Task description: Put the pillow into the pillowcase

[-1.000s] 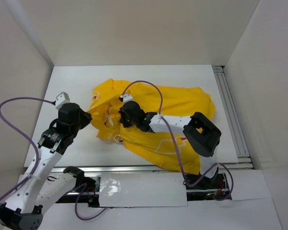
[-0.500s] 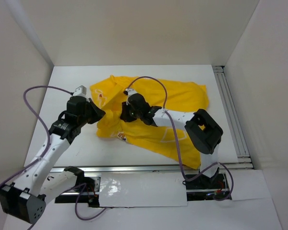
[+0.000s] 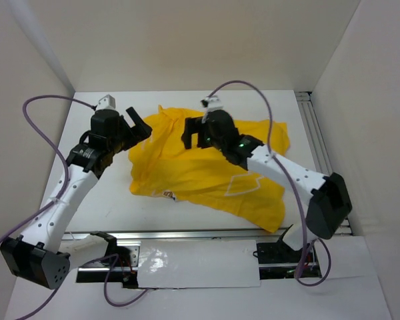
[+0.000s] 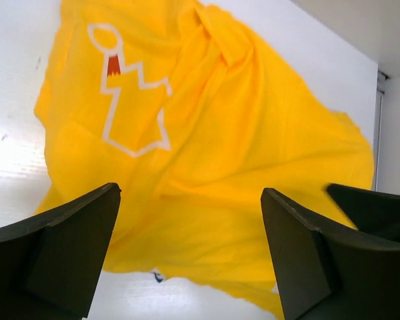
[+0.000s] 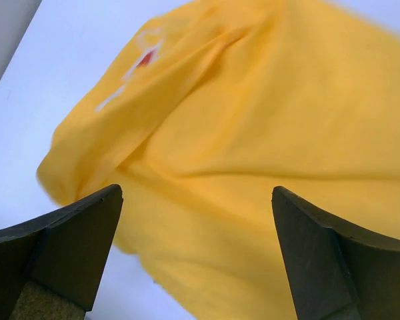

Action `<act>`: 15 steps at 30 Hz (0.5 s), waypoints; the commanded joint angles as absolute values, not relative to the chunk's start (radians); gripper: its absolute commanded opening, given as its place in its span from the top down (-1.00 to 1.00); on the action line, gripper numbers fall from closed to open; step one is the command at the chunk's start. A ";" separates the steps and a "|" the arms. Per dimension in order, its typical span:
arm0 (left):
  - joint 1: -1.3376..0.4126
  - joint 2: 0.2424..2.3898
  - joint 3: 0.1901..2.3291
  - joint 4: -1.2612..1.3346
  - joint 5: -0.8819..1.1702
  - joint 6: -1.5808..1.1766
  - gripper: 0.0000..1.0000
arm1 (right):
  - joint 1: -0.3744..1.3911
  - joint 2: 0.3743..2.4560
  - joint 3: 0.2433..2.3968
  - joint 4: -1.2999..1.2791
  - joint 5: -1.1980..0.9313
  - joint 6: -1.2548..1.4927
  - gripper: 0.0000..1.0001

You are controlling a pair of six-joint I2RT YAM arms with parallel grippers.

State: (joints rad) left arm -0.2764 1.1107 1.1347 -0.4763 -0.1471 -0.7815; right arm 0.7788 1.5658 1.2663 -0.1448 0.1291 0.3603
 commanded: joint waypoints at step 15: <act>-0.285 1.408 1.080 -0.410 -0.035 -0.640 -1.00 | 0.216 1.405 1.091 -0.405 0.141 0.399 -1.00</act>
State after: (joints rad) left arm -0.2691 1.3811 1.0454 -0.5373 -0.0696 -0.6968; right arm 0.2661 1.4357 1.0920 -0.3939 0.1783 0.4107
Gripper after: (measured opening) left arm 0.997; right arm 0.999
